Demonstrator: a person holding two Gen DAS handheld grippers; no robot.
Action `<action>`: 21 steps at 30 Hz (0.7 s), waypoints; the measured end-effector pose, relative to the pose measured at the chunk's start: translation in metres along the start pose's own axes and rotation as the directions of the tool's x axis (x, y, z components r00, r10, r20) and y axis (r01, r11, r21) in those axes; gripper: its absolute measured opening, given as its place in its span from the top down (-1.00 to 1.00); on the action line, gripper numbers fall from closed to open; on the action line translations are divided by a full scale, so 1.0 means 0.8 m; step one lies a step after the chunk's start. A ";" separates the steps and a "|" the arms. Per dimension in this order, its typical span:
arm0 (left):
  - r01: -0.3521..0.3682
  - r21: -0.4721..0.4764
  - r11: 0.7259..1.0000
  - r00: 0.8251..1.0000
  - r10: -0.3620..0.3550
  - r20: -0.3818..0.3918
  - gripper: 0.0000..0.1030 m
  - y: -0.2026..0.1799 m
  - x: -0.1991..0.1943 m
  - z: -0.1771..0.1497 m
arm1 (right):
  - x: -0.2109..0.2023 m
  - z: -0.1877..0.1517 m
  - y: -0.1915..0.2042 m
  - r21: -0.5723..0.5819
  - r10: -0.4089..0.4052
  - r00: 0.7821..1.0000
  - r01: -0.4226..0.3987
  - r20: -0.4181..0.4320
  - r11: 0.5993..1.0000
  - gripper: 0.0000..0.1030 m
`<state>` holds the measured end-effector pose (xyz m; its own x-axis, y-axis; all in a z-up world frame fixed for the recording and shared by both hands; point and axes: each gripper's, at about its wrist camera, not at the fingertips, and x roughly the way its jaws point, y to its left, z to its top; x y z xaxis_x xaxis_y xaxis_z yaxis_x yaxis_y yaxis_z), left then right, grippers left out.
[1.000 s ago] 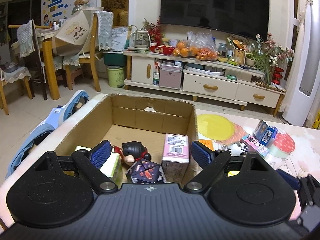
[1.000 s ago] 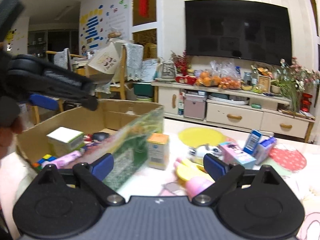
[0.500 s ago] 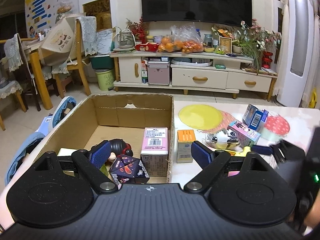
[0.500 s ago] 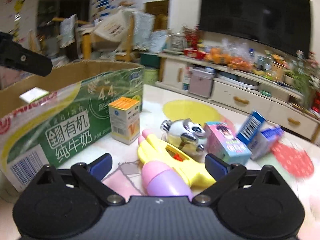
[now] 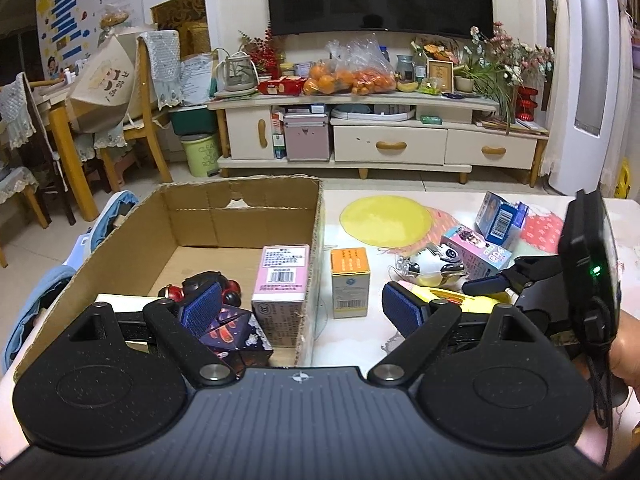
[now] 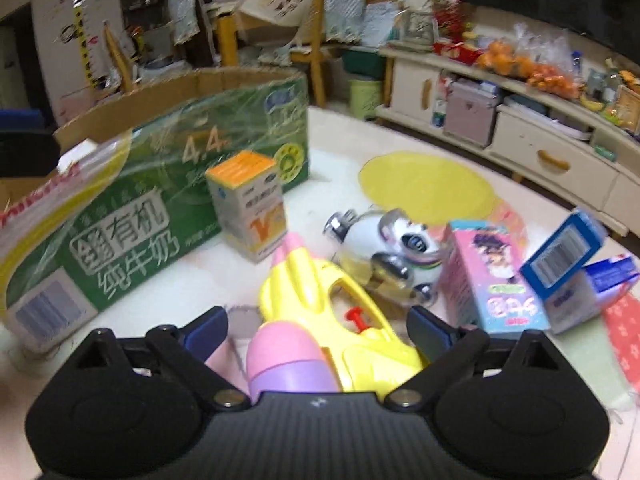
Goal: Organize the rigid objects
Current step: 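Close the right tool on the yellow-and-pink water gun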
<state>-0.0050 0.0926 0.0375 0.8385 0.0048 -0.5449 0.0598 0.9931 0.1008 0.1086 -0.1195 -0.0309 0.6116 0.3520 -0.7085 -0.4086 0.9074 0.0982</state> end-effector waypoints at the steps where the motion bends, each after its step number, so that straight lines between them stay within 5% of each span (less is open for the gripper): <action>1: 0.001 0.004 1.000 1.000 -0.001 0.000 -1.00 -0.001 0.000 0.000 | 0.004 -0.002 0.001 -0.009 -0.002 1.000 0.002 -0.017 1.000 -0.83; 4: 0.006 0.010 1.000 1.000 -0.006 0.002 -1.00 0.001 0.000 0.000 | 0.002 -0.007 0.004 -0.040 -0.004 1.000 0.003 -0.022 0.999 -0.81; 7: 0.009 0.012 1.000 1.000 -0.009 0.006 -1.00 0.002 -0.001 0.000 | -0.010 -0.013 0.002 -0.023 -0.016 1.000 0.015 -0.013 1.000 -0.54; 15: 0.043 0.017 0.999 0.999 -0.044 0.020 -1.00 -0.002 -0.003 -0.001 | -0.045 -0.048 0.004 0.033 -0.087 0.996 0.087 0.001 0.996 -0.53; 21: 0.086 0.044 0.995 0.996 -0.087 0.034 -1.00 -0.012 -0.002 -0.003 | -0.081 -0.082 -0.001 0.157 -0.222 0.975 0.219 0.003 0.963 -0.52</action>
<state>-0.0088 0.0831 0.0353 0.8481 -0.0858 -0.5228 0.1550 0.9838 0.0899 0.0250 -0.1578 -0.0307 0.6891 0.1420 -0.7106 -0.1528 0.9870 0.0491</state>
